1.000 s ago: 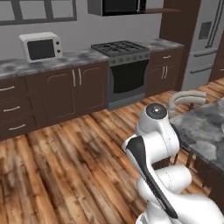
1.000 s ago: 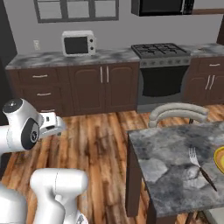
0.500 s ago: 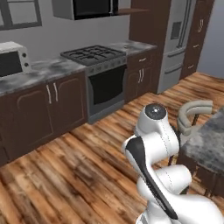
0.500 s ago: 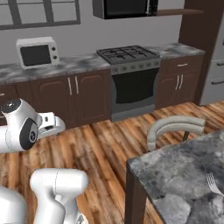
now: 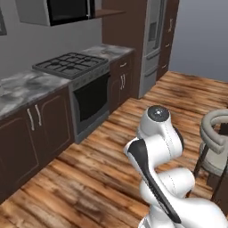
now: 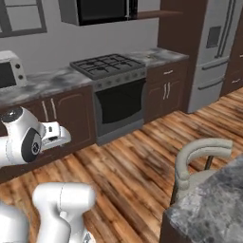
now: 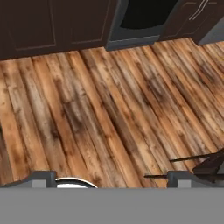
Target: Take the fork and place it on the left side of the plate. Then take the spoon and place it on the right side of the plate. Make sure they're directly next to the plate.
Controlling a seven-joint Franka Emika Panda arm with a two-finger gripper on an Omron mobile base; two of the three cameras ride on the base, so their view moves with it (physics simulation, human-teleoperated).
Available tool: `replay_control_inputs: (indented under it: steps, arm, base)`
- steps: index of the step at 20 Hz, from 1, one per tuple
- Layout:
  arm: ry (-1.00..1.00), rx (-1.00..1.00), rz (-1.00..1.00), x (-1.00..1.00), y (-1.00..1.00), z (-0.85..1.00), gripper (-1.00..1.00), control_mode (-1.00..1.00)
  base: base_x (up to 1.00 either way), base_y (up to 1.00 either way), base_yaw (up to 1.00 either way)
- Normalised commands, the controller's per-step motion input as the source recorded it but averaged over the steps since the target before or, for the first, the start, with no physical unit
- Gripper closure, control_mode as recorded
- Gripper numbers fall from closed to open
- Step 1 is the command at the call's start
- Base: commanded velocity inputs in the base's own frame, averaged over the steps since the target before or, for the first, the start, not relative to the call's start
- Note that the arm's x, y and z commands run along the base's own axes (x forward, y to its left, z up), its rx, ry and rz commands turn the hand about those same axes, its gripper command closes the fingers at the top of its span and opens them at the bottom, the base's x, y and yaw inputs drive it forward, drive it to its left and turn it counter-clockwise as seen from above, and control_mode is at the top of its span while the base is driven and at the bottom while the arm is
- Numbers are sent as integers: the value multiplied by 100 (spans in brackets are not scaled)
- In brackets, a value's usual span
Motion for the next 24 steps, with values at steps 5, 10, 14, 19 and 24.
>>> replay_control_inputs:
  steps: [5, 10, 14, 19, 24]
  arm:
    - [0, 0, 0, 0, 0, 0, -100, 100]
    - [0, 0, 0, 0, 0, 0, -100, 100]
    - [0, 0, 0, 0, 0, 0, -100, 100]
    - [0, 0, 0, 0, 0, 0, -100, 100]
    - [0, 0, 0, 0, 0, 0, -100, 100]
  base:
    - [85, 32, -40]
    - [68, 31, -44]
    - [63, 27, -42]
    - [96, 22, -34]
    - [100, 5, -23]
